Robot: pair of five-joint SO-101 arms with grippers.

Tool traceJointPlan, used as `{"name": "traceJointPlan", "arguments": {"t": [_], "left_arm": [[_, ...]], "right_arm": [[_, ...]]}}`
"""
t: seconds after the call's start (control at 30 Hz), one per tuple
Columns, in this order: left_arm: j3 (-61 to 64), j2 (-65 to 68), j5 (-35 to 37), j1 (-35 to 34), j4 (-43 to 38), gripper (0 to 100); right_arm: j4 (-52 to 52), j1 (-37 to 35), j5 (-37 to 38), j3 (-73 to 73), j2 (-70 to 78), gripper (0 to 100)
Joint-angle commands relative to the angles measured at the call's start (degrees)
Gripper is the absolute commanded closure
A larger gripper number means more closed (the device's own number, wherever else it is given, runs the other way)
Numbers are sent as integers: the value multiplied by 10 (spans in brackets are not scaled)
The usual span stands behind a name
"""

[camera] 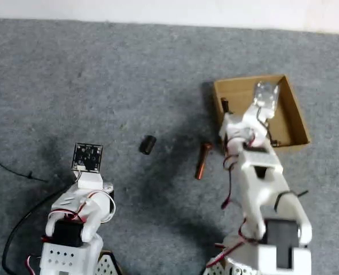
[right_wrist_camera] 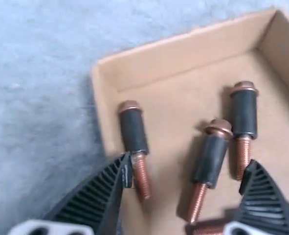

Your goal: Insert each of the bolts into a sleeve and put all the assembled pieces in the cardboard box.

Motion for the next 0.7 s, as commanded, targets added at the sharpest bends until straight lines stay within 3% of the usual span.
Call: {"name": "traceJointPlan", "arguments": {"t": [0.0,0.67], "left_arm": [[13,-1,-2,-7,2,991],[13,-1,-2,-7,2,991]], "right_arm": [[-41,-10,0,44,-85,677],[-52,-10,-3,156,-227,677]]}}
